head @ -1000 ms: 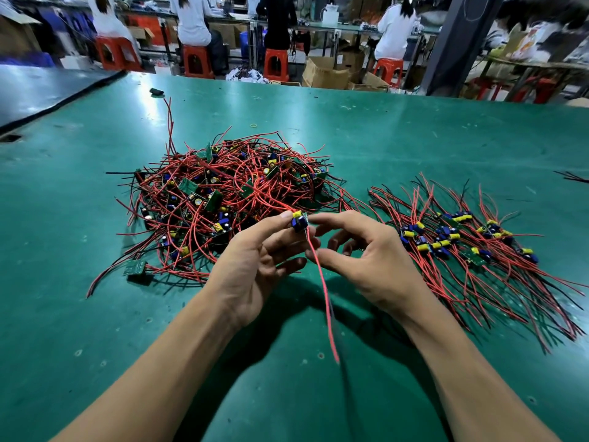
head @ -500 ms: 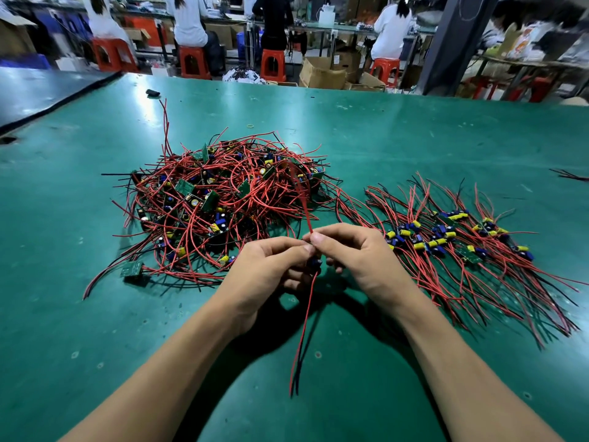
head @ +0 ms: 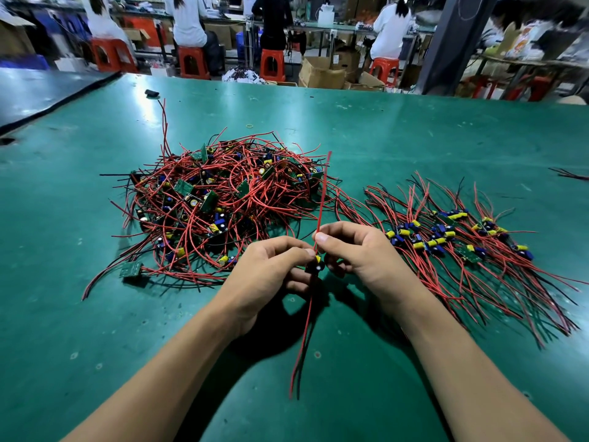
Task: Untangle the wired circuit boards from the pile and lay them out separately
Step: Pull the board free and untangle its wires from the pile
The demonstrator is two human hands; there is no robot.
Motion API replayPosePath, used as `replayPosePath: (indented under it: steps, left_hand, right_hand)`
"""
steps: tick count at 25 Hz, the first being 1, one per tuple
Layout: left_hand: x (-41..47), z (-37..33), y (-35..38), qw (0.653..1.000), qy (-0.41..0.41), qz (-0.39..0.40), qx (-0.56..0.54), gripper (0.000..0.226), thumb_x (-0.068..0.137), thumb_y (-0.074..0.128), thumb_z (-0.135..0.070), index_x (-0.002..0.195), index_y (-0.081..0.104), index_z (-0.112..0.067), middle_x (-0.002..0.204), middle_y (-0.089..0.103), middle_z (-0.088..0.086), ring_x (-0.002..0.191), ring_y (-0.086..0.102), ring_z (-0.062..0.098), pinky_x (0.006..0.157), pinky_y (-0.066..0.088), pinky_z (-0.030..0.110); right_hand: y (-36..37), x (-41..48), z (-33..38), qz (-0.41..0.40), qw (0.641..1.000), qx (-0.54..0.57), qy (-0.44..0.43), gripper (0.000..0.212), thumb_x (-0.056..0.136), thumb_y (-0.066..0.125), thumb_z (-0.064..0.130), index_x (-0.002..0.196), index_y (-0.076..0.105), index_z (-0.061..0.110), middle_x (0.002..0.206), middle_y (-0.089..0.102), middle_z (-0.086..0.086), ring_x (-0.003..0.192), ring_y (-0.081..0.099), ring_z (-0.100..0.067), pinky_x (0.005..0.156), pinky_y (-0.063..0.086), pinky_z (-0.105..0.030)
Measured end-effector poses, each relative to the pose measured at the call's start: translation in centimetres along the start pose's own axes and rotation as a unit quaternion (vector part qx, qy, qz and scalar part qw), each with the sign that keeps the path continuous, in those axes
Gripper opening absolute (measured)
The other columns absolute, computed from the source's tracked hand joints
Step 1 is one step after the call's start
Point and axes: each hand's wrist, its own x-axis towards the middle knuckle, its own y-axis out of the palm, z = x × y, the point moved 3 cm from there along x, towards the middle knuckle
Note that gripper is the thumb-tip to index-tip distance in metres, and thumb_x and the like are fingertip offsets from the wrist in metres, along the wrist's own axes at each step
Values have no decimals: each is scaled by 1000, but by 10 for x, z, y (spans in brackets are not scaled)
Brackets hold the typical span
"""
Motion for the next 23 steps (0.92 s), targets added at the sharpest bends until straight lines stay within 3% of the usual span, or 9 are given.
replayPosePath:
  steps: [5,9,13,16,19,23]
  left_hand:
    - [0,1,-1,1000,7,-8,30,12,93,61,-4,91,70,3,74,72,14,64,66,27,57,54,24]
    - [0,3,-4,997,40,-33,61,18,91,60,-3,79,73,2,72,66,17,66,56,26,54,52,25]
    - [-1,3,-4,996,53,-22,72,17,90,63,-3,78,73,1,70,67,14,62,59,23,55,53,27]
    - [0,6,-1,994,59,-27,84,15,88,64,-2,78,74,-1,74,68,19,67,56,28,60,49,31]
    - [0,7,2,993,63,-39,87,15,88,63,0,79,74,-1,77,68,26,68,57,29,63,48,33]
    - [1,7,0,996,46,-16,79,13,91,61,1,87,73,4,79,69,25,67,58,27,58,52,27]
  right_hand:
    - [4,-1,0,17,1000,7,9,11,90,74,20,81,76,26,72,69,8,59,59,0,52,44,-12]
    - [7,-3,-1,51,999,5,3,4,85,77,29,85,76,26,75,68,6,58,56,-1,50,42,-12]
    - [4,-2,-2,32,998,-38,-25,16,85,75,34,93,79,21,76,70,8,58,57,3,53,42,-9]
    - [3,0,-4,36,999,-3,18,12,92,70,21,97,80,18,75,74,3,57,63,-2,53,48,-13]
    - [2,-1,-6,71,995,-7,66,15,94,67,24,100,80,20,73,74,3,54,63,-3,51,47,-13]
    - [1,-2,-7,93,994,-38,54,23,88,71,38,103,79,23,88,77,3,70,67,-2,64,50,-16]
